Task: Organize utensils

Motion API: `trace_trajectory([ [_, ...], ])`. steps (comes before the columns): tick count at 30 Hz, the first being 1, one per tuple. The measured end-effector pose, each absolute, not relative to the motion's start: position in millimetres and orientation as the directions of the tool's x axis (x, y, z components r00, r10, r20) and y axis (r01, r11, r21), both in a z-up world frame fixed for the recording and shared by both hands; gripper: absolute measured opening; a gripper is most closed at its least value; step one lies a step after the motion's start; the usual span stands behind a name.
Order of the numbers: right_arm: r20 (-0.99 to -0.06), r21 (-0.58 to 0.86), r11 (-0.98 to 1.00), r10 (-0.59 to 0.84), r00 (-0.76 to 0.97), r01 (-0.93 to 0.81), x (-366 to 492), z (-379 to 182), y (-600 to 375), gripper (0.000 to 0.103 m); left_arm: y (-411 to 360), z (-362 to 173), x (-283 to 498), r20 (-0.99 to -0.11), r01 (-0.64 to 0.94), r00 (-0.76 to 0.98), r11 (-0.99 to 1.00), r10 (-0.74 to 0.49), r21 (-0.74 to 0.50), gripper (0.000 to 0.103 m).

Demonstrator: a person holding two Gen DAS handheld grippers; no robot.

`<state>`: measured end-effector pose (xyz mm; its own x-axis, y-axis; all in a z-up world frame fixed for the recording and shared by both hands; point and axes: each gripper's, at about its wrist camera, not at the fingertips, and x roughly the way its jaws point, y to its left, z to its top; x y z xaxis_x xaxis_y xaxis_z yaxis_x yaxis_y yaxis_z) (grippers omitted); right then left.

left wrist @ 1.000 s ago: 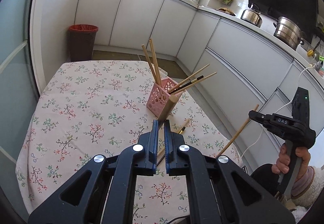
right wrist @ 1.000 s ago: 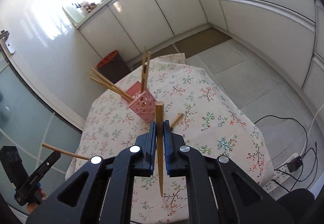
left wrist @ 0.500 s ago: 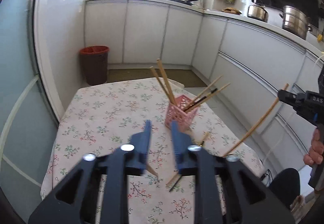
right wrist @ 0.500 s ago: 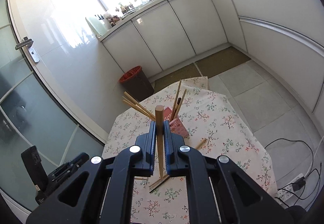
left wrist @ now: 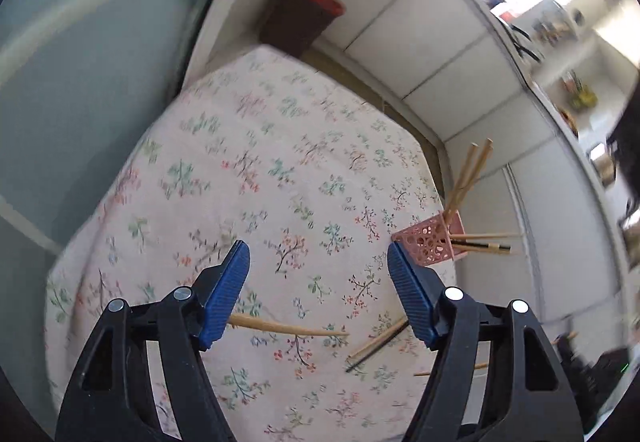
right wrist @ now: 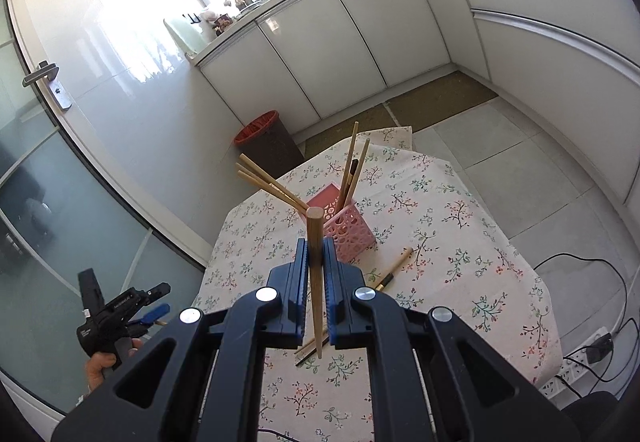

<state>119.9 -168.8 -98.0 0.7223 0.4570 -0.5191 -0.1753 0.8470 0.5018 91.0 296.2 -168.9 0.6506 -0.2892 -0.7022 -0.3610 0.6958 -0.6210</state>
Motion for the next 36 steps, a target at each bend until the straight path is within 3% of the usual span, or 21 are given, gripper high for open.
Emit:
trace_trajectory([
  [7,-0.524,0.504,0.844,0.467,0.712,-0.183,122,-102,-167,0.008,322,-216,81,-0.854,-0.593,0.434,0.622,-0.287,-0.511,0.068],
  [11,-0.514,0.505,0.839,0.481,0.710,-0.203,122,-102,-162,0.008,324,-242,57,-0.875,-0.747,0.335,0.467,-0.350,-0.473,0.067],
  [21,-0.520,0.550,0.816,0.502,0.691,-0.179,134,-119,-176,0.008,335,-267,62,-0.966,-0.928,0.178,0.294,-0.187,-0.228,0.067],
  [27,-0.525,0.565,0.810,0.500,0.689,-0.157,140,-124,-182,0.008,316,-260,90,-0.997,-0.935,0.075,0.348,0.003,-0.069,0.066],
  [30,-0.528,0.571,0.808,0.498,0.688,-0.146,140,-126,-183,0.008,305,-253,99,-0.991,-0.892,0.109,0.447,0.075,-0.064,0.051],
  [32,-0.529,0.575,0.805,0.500,0.685,-0.144,139,-125,-182,0.008,302,-248,104,-0.982,-0.840,0.172,0.532,0.081,-0.103,0.016],
  [36,-0.529,0.571,0.808,0.499,0.686,-0.148,137,-122,-180,0.008,310,-248,105,-0.950,-0.766,0.312,0.586,-0.017,-0.263,0.009],
])
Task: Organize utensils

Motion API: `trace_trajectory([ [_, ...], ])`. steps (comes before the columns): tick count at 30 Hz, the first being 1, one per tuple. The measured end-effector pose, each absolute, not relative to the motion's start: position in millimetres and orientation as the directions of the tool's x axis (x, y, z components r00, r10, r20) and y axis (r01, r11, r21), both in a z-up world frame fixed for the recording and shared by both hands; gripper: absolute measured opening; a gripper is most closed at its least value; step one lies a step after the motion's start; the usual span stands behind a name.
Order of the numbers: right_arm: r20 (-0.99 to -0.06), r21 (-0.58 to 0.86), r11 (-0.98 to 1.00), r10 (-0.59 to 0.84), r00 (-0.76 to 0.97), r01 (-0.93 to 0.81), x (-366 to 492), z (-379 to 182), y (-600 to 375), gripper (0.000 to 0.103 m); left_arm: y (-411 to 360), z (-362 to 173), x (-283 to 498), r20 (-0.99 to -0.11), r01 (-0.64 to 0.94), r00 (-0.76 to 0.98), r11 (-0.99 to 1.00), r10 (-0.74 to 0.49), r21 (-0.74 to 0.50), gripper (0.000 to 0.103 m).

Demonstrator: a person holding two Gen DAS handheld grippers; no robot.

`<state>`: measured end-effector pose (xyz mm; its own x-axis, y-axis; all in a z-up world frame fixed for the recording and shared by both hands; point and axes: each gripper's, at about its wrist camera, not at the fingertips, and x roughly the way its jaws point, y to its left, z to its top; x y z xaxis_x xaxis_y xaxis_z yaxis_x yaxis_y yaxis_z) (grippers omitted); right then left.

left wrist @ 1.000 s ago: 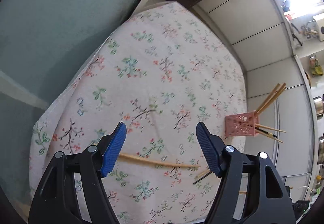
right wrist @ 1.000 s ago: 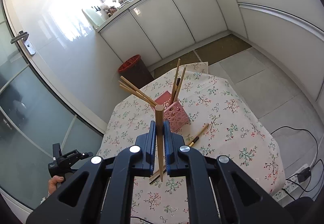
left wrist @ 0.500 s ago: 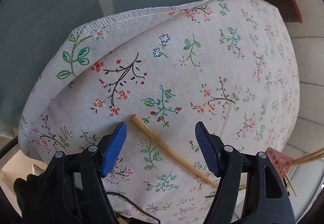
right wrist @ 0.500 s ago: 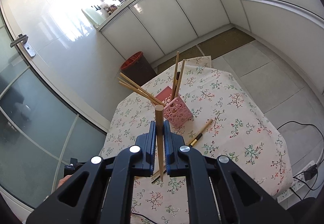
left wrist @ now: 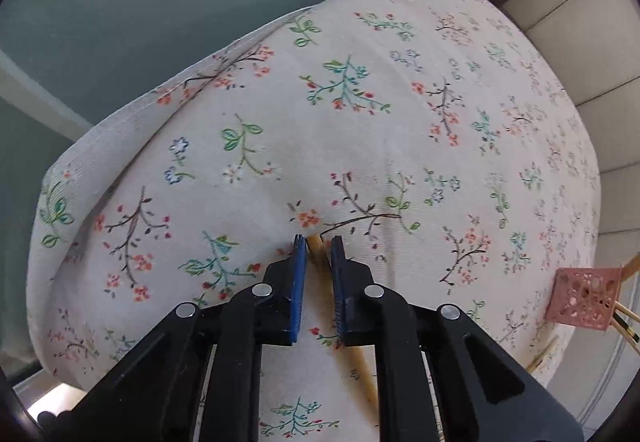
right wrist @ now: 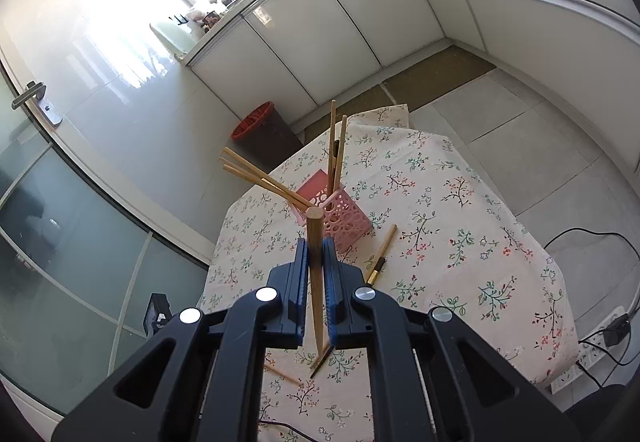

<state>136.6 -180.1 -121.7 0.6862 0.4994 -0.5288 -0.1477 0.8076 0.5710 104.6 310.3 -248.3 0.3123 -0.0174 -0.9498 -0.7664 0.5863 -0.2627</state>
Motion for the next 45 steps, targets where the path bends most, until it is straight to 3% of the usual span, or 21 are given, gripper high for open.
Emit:
trace_trajectory([
  [5,-0.521,0.562,0.813,0.490,0.698,-0.151,134,-114,-183,0.008,313,-235,95,-0.872,-0.664,0.477,0.606,-0.107,-0.438,0.006],
  [11,-0.507,0.551,0.821,0.472,0.721,-0.149,127,-102,-190,0.008,276,-174,93,-0.774,-0.453,0.619,0.744,-0.134,-0.491,0.006],
  [20,-0.488,0.538,0.828,0.459,0.743,-0.159,121,-89,-194,0.008,201,-92,98,-0.660,-0.214,0.736,0.874,-0.150,-0.437,0.006],
  [36,-0.461,0.534,0.829,0.449,0.766,-0.165,116,-72,-196,0.008,162,-25,109,-0.557,-0.073,0.812,0.917,-0.174,-0.392,0.006],
  [45,-0.384,0.499,0.840,0.434,0.815,-0.212,122,-29,-190,0.008,144,10,117,-0.491,0.000,0.850,0.931,-0.191,-0.364,0.006],
])
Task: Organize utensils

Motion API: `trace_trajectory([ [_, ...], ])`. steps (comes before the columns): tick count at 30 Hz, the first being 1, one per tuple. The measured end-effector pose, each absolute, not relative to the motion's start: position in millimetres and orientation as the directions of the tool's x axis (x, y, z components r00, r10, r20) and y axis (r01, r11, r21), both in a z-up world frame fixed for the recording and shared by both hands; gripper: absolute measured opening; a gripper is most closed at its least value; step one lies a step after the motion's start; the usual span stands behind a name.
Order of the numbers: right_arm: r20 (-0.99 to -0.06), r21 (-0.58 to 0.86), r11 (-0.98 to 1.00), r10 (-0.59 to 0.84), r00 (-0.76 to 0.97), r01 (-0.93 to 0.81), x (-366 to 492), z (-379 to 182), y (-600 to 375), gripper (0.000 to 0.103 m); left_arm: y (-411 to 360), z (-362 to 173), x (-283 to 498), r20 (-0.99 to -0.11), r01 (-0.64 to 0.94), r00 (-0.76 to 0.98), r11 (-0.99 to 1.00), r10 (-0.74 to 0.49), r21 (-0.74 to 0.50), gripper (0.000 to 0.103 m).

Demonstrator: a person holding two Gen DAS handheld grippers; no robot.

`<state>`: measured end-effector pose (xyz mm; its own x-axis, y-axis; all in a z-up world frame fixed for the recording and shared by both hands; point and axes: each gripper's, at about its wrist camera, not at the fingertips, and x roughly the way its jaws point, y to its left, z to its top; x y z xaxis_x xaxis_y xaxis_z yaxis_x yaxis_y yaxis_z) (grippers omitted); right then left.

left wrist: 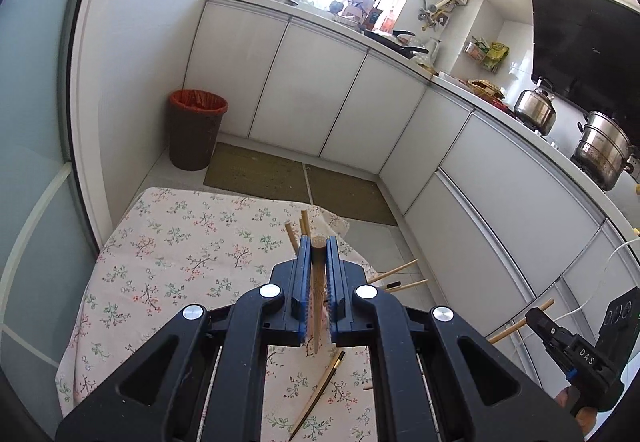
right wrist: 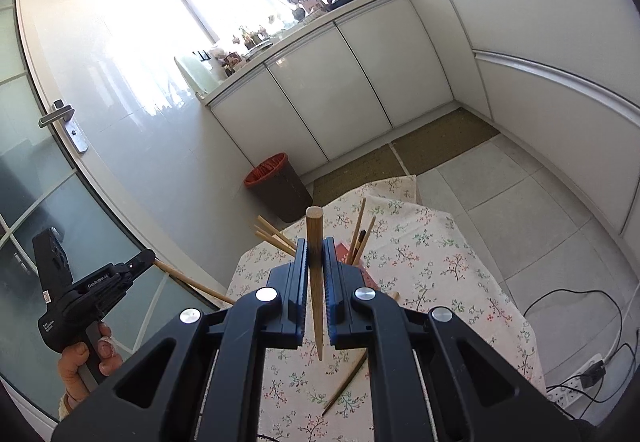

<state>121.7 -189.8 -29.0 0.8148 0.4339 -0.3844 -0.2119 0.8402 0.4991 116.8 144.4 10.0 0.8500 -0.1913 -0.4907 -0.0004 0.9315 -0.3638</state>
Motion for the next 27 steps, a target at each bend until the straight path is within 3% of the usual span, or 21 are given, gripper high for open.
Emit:
trace_trajectory([
  [14,-0.274,0.403,0.884,0.362,0.891,-0.235,177,25,-170,0.008,103,39,164,-0.442,0.079,0.871,0.949,-0.215,-0.306,0.006],
  [27,-0.296,0.285,0.927,0.329,0.897,-0.246,234,7,-126,0.008,82,-6,214,-0.542,0.111,0.810,0.966,-0.225,-0.235,0.008],
])
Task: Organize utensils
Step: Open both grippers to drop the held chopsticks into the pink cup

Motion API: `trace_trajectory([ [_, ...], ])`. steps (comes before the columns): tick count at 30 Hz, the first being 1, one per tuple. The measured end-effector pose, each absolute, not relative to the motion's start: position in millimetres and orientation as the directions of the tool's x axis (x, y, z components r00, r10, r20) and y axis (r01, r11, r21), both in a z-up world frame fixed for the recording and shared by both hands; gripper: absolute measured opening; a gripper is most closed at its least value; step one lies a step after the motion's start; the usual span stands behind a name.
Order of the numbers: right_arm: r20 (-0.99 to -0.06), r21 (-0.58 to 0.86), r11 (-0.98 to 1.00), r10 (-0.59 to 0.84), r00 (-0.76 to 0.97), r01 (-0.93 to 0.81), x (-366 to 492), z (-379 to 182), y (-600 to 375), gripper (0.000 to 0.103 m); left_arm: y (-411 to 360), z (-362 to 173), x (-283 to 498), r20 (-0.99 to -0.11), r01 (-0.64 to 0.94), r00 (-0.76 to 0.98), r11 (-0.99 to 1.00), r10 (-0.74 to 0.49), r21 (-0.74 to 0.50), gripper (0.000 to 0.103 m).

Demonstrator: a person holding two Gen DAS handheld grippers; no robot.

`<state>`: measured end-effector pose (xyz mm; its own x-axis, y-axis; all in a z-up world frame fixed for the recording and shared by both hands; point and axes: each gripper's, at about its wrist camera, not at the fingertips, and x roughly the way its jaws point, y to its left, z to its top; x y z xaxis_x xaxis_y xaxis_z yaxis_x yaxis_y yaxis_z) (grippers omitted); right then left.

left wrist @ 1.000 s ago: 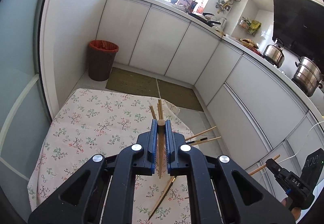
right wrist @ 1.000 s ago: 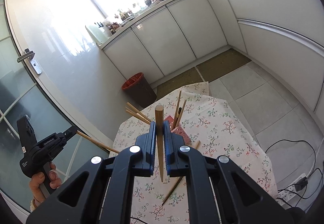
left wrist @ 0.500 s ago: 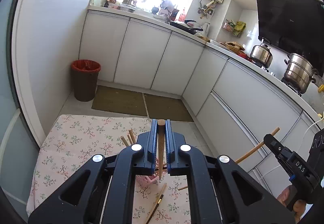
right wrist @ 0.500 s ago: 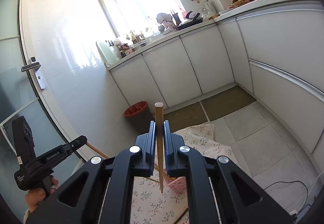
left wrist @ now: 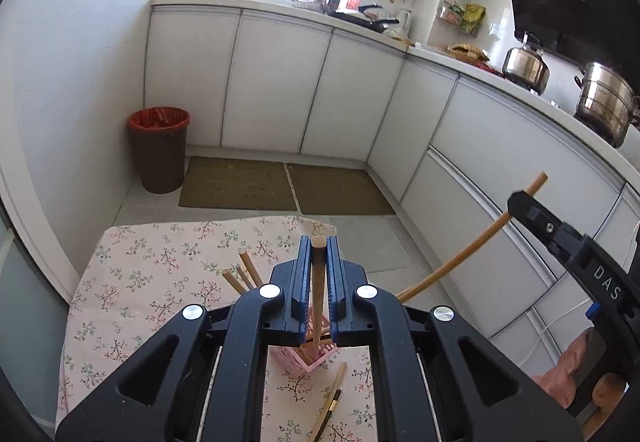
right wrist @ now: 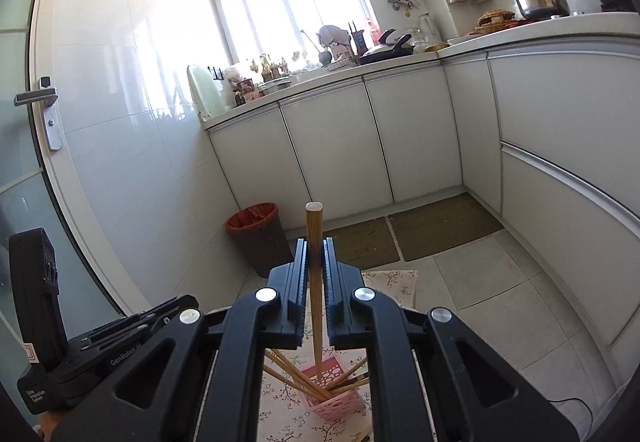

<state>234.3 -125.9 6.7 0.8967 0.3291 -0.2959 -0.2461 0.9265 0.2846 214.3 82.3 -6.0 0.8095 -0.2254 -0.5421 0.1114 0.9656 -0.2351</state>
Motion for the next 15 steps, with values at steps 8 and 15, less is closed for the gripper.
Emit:
trace_trajectory([
  [8,-0.337,0.266,0.934,0.324,0.884,-0.240,264,-21,-108,0.008,109,-3,200,-0.455,0.079,0.865,0.952,-0.213,-0.296,0.040],
  [15,-0.364,0.262,0.926,0.357,0.860,-0.274,283,-41,-82,0.012,132,2,192,-0.441,0.024,0.882,0.949,-0.168,-0.315,0.044],
])
